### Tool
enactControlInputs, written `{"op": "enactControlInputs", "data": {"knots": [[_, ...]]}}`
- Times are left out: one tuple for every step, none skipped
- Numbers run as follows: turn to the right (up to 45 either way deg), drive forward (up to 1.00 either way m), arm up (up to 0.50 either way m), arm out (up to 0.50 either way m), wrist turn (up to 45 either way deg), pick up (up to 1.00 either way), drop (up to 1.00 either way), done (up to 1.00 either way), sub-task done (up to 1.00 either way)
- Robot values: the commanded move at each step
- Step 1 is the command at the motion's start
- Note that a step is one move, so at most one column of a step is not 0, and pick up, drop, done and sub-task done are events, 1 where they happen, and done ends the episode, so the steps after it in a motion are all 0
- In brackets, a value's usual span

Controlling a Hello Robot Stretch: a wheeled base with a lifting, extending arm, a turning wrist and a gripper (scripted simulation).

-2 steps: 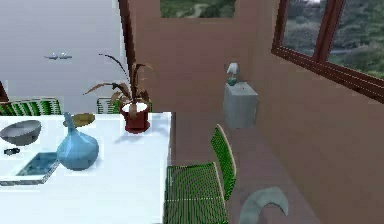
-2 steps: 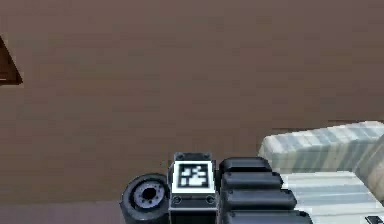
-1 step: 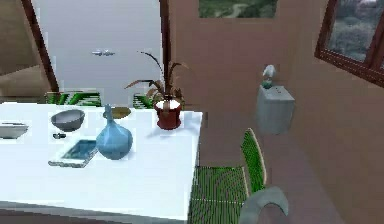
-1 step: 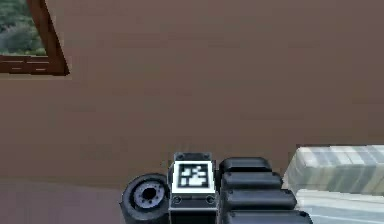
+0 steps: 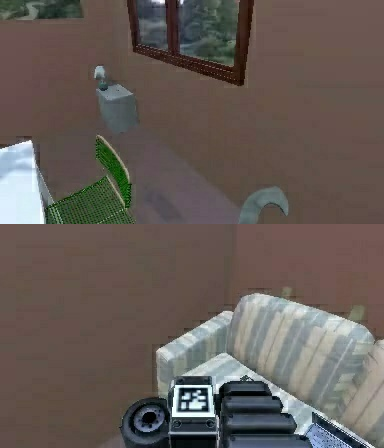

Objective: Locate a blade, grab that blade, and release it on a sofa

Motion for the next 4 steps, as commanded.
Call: {"op": "enactControlInputs", "data": {"knots": [[45.0, 0.00, 0.00, 0.00, 0.0, 0.00, 0.00, 0.00, 0.00], [3.0, 0.00, 0.00, 0.00, 0.0, 0.00, 0.00, 0.00, 0.00], [0.0, 0.00, 0.00, 0.48, 0.0, 0.00, 0.00, 0.00, 0.00], [0.0, 0.00, 0.00, 0.00, 45.0, 0.00, 0.00, 0.00, 0.00]]}}
